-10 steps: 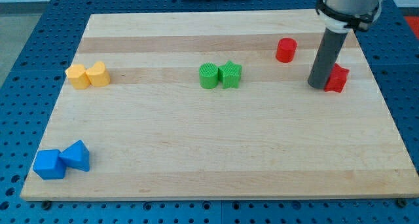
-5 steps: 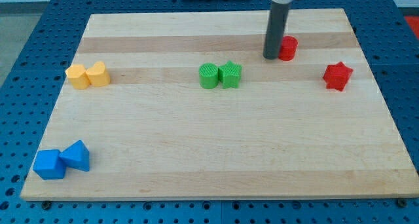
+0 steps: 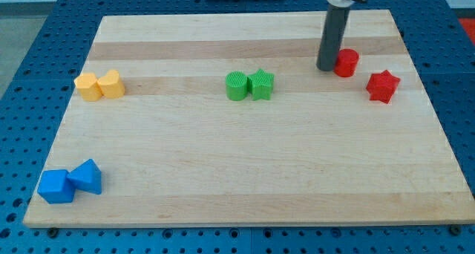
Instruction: Push the red blocks towards the center right side of the board
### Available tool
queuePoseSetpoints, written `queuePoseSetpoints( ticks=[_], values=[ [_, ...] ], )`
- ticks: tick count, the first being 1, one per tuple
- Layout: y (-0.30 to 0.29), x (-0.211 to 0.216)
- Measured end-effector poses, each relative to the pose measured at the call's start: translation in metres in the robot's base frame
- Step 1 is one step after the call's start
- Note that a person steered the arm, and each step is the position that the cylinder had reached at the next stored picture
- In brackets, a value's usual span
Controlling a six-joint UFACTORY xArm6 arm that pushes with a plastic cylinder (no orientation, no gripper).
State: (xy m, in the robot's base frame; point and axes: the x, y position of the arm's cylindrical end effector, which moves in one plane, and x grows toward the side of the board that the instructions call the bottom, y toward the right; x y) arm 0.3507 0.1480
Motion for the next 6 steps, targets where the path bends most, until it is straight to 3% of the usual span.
queuePoseSetpoints(
  ticks=[2,4,6],
  values=[
    [0.014,0.002],
    [0.009,-0.029],
    [0.049,-0.016]
  ],
)
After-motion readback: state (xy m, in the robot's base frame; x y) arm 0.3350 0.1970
